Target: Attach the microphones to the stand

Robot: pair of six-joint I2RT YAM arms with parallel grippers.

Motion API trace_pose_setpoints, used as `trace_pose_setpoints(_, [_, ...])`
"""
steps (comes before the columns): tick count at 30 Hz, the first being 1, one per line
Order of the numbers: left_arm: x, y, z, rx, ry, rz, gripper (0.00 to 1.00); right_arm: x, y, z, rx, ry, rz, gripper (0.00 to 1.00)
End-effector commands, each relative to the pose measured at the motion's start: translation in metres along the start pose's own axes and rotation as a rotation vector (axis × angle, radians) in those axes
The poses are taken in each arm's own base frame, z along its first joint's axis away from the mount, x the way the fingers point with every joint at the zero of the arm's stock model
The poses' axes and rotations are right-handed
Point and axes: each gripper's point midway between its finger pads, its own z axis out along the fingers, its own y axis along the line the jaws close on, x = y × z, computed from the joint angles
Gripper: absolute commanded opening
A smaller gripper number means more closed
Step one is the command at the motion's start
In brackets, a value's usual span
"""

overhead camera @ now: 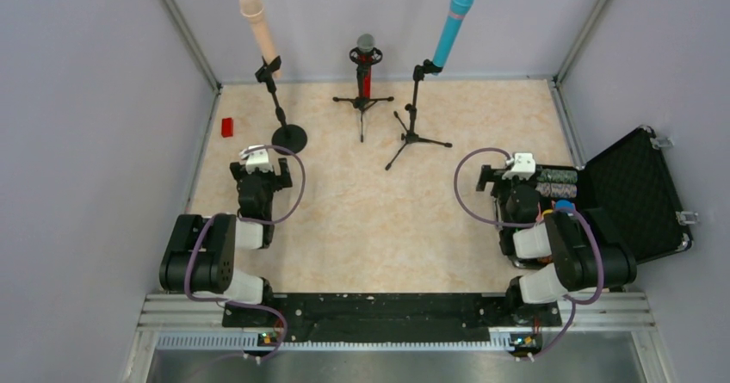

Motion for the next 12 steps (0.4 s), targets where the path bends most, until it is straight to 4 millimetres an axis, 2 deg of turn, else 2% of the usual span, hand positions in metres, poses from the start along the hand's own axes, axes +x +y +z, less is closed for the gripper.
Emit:
trace_pose_setpoints(1, [-0.0132,0.0025,0.0056,-0.014,-0.039,-0.020,0.99,-0.0121,-0.0038,0.0049,0.017,-0.035,0.020,0.99])
trace_pose_setpoints(12, [-0.0129,0.0023,0.0061,-0.012,-0.035,-0.018,0.99,-0.0121,-0.0040,0.0050,0.018,-0.035,0.021,0.99])
